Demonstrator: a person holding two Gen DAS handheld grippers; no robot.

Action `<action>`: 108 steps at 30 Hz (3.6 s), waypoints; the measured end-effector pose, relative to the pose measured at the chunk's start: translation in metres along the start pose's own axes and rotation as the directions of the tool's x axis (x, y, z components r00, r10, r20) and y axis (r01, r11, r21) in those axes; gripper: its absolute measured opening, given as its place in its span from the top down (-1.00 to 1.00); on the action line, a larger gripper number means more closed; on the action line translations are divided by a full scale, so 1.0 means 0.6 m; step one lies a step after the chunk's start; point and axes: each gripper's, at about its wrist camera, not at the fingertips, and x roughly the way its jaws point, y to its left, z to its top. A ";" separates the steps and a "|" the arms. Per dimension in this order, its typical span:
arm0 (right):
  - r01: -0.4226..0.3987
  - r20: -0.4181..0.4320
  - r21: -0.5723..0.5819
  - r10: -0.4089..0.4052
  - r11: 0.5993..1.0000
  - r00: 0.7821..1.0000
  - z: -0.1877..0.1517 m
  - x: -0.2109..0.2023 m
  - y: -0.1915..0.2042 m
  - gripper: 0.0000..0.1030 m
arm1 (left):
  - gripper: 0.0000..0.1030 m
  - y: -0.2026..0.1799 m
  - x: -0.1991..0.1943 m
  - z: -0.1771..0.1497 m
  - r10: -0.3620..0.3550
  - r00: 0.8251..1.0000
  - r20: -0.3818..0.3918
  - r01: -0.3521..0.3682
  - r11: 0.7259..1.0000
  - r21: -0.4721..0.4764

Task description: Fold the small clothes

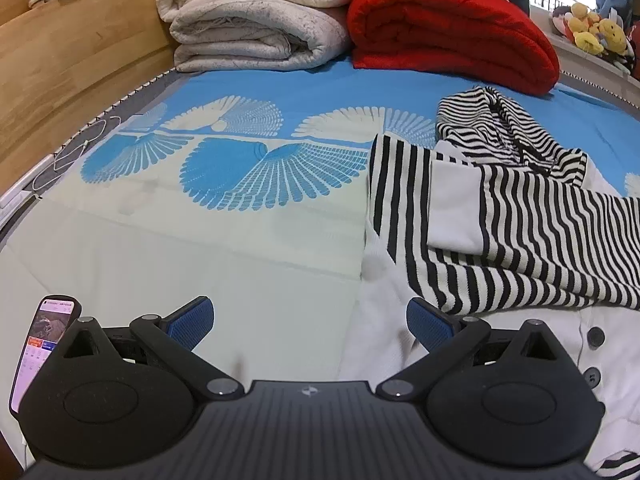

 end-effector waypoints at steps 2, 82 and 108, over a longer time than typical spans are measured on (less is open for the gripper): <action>-0.005 0.005 -0.008 0.005 1.000 1.000 0.002 -0.003 0.004 -0.21 | -0.99 -0.003 0.001 -0.002 -0.003 1.000 -0.002 0.003 1.000 0.005; -0.367 -0.053 0.039 0.369 0.929 0.928 0.235 0.282 0.090 0.90 | 0.87 -0.228 0.268 0.238 -0.492 0.869 0.047 0.488 0.869 0.083; -0.236 -0.047 -0.460 0.242 0.856 0.969 0.001 0.011 0.102 -0.62 | -0.99 -0.196 -0.001 -0.047 -0.284 0.916 0.285 0.054 0.789 0.612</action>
